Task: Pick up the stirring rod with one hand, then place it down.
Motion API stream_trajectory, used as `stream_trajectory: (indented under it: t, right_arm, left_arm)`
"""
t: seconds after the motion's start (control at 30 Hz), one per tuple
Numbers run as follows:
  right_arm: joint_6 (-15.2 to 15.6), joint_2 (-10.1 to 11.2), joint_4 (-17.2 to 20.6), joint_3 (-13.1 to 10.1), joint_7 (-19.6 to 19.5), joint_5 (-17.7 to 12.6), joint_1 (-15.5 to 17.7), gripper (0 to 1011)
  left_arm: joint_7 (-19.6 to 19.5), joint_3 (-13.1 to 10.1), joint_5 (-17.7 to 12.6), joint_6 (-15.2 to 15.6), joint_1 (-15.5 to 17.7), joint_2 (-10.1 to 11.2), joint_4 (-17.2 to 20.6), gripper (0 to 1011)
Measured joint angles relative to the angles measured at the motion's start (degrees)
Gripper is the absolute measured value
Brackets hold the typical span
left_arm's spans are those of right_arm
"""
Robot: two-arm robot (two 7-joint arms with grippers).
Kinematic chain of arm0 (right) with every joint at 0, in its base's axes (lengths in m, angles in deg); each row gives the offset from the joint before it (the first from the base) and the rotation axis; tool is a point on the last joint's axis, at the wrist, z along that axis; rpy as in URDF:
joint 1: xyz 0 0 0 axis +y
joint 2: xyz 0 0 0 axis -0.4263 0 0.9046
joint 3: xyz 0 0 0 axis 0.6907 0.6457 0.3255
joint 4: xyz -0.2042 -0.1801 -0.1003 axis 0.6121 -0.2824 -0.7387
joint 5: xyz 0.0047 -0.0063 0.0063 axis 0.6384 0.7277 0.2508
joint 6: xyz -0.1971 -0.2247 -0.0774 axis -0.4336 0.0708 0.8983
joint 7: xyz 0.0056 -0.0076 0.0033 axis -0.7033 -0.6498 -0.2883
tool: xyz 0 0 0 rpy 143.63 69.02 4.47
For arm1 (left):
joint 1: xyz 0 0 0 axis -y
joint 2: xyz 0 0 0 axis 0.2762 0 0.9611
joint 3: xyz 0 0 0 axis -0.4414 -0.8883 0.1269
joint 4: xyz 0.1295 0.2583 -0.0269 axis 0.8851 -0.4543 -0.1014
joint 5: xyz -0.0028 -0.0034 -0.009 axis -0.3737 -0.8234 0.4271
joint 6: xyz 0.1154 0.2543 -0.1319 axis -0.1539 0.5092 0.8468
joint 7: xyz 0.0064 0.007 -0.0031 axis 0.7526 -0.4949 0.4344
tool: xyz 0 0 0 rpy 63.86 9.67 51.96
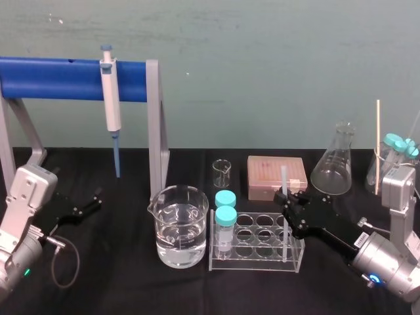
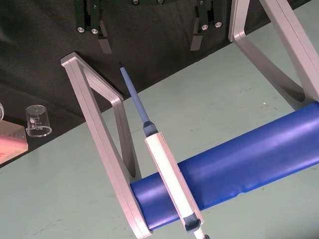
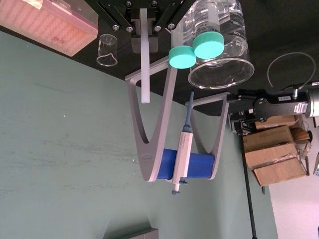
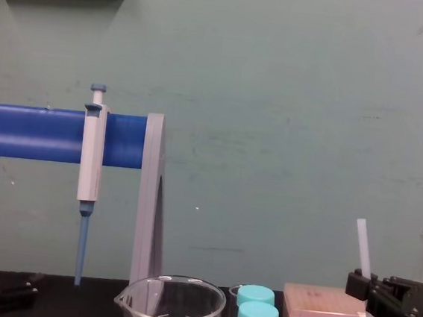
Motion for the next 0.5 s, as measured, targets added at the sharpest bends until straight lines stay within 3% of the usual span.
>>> stream_trajectory:
  t: [0.3,0.5]
  right_arm:
    - [-0.05,0.02,0.04,-0.09,0.0,-0.08,0.0,86]
    - [-0.14,0.05,0.06,-0.12,0.03,-0.11,0.0,255]
  left_arm:
    - [0.0,0.0,0.0,0.0,0.0,0.0,0.0,1000]
    - [0.0,0.0,0.0,0.0,0.0,0.0,0.0,1000]
